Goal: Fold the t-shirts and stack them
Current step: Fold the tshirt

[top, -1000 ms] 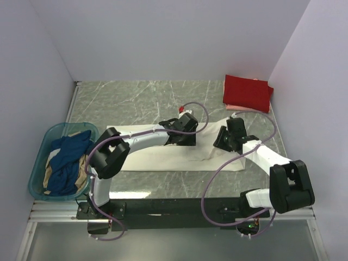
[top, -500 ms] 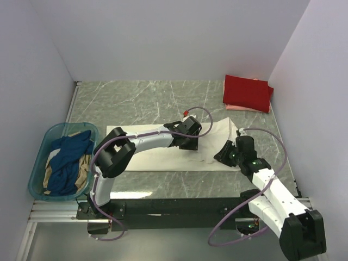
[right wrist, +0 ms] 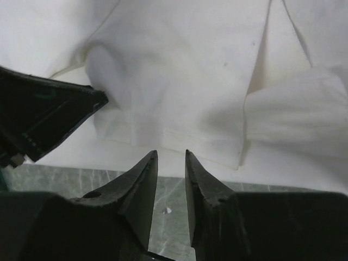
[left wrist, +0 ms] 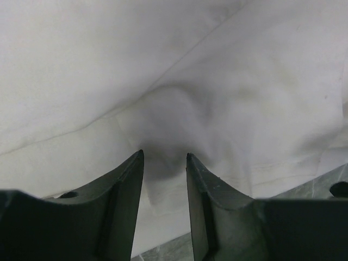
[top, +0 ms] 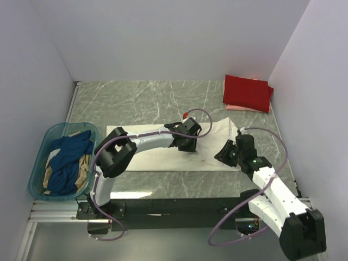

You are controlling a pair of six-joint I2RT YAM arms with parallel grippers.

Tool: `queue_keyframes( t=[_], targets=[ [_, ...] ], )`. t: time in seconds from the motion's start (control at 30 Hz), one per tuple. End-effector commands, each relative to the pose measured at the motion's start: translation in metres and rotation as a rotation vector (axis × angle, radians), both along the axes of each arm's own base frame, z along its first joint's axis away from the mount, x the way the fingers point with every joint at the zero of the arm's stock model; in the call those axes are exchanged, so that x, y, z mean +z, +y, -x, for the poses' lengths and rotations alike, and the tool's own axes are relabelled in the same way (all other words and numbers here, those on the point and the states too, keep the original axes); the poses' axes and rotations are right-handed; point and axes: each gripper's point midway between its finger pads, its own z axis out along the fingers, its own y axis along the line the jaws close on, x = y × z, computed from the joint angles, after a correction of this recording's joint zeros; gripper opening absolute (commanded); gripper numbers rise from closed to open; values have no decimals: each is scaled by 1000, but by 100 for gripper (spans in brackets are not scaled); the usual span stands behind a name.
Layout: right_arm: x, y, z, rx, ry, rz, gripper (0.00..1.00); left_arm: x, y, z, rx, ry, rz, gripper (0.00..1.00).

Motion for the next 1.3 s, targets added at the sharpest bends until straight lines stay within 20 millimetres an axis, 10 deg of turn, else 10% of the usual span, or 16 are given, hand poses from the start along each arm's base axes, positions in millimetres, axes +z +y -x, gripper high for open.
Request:
queue_keyframes(
  t=[0.0,0.53,0.8,1.03,1.27],
  targets=[
    [11,1,-23,-27,-33,3,34,14,-8,4,-24,-3,51,42],
    [-42,-10,-31,-101,103,68,34,12,17,6,23,6,15,1],
    [-46,-16,-18,-132,121,75,34,16,20,9,8,9,31,1],
    [-9,-18,-20,-133,36,63,35,39,21,6,-12,-2,83,21],
    [62,-39,-88,-176,-108,106,57,81,37,-26,43,-60,143,44]
  ],
)
